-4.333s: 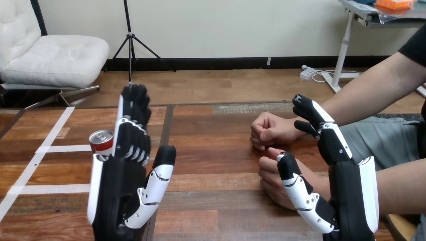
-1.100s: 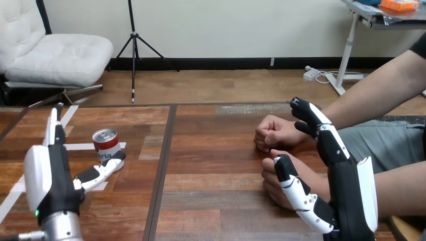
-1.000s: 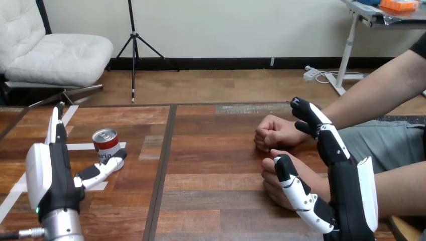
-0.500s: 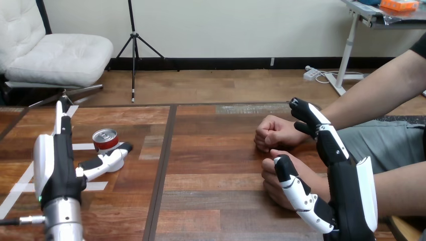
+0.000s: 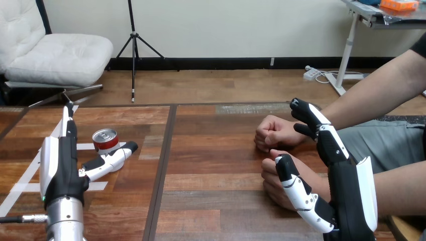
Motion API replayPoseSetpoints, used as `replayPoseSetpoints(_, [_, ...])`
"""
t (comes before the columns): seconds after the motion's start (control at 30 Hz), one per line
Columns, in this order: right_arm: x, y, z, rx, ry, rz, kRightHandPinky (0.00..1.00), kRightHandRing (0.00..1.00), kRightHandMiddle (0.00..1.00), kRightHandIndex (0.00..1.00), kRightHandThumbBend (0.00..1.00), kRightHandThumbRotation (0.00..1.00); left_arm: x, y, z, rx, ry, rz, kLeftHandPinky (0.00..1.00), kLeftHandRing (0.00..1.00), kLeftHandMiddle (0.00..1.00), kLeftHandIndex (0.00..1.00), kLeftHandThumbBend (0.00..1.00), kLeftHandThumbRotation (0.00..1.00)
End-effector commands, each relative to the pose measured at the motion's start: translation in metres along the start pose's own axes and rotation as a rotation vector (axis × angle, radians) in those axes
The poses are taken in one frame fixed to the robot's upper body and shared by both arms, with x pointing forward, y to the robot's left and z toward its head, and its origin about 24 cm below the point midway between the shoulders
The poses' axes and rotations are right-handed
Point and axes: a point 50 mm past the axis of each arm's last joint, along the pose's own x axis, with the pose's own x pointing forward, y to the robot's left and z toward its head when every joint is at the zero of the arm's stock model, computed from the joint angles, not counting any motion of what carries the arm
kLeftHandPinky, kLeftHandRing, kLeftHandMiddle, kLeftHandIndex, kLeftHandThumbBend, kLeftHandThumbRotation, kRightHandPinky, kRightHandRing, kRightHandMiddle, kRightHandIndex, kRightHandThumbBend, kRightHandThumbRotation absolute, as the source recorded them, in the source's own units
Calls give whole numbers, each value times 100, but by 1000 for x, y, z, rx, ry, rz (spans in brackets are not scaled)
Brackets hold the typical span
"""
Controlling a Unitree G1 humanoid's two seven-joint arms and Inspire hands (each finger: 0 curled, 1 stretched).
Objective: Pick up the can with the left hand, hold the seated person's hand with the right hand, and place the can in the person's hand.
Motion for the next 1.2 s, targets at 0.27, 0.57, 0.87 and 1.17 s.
replayPoseSetpoints(0.27, [17, -2, 7, 1, -83, -29, 80, 85, 86, 85, 48, 63, 19, 5, 23, 4, -68, -17, 92, 99, 100, 100, 90, 27])
replayPoseSetpoints(0.57, [17, -2, 7, 1, -83, -27, 80, 85, 86, 85, 48, 63, 21, 4, 22, 12, -47, -41, 93, 99, 100, 100, 89, 29])
replayPoseSetpoints(0.87, [17, -2, 6, -7, -78, -27, 79, 85, 86, 85, 49, 64, 24, 4, 21, 10, -32, -53, 94, 100, 100, 100, 88, 29])
replayPoseSetpoints(1.17, [17, -1, 6, 7, -80, -28, 79, 84, 86, 85, 49, 64, 27, 3, 21, 36, -21, -53, 93, 99, 100, 100, 87, 28])
